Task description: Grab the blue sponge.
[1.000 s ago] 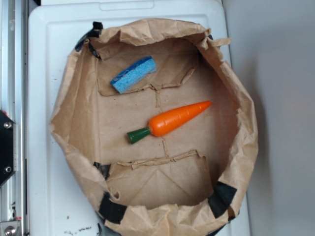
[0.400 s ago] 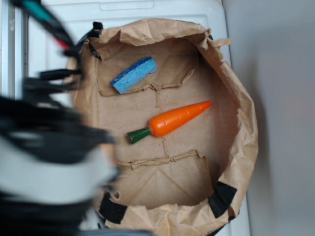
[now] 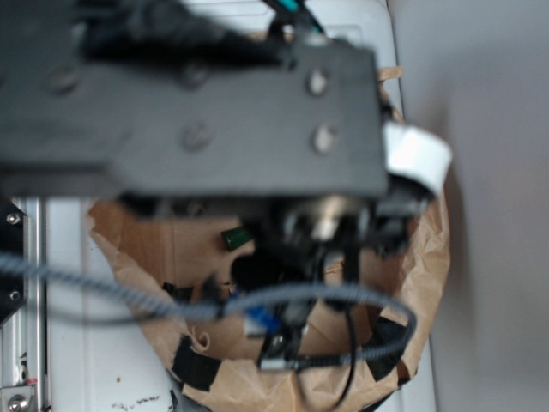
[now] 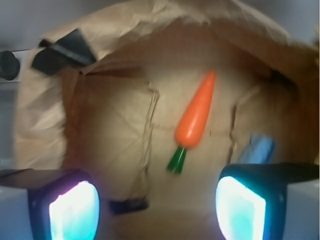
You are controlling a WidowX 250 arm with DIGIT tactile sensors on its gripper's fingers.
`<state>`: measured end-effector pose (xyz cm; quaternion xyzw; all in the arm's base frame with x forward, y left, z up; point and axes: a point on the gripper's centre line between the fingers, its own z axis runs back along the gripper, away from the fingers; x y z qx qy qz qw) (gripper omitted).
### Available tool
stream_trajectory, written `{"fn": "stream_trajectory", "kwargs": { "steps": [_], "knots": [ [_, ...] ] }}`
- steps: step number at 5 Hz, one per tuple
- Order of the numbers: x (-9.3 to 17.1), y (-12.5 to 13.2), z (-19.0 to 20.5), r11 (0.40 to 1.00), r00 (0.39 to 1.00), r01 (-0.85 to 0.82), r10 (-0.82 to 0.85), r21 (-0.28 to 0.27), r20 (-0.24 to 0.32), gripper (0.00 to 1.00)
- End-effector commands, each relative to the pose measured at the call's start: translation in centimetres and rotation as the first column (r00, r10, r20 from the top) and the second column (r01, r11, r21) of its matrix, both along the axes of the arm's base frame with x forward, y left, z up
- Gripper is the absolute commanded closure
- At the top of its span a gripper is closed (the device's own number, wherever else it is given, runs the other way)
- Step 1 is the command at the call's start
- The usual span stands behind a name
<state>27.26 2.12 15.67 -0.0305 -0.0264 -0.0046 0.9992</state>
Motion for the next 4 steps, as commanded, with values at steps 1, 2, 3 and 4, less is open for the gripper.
{"fn": "stream_trajectory", "kwargs": {
  "steps": [1,2,3,4],
  "knots": [
    [0.5,0.4,1.4,1.0,0.998,-0.012,0.012,0.001,0.054,0.0],
    [0.5,0.4,1.4,1.0,0.998,-0.012,0.012,0.001,0.054,0.0],
    [0.5,0.4,1.4,1.0,0.998,-0.012,0.012,0.001,0.054,0.0],
    [-0.3,2.4,-1.7,0.998,0.999,0.007,-0.01,0.059,0.052,0.0]
  ]
}}
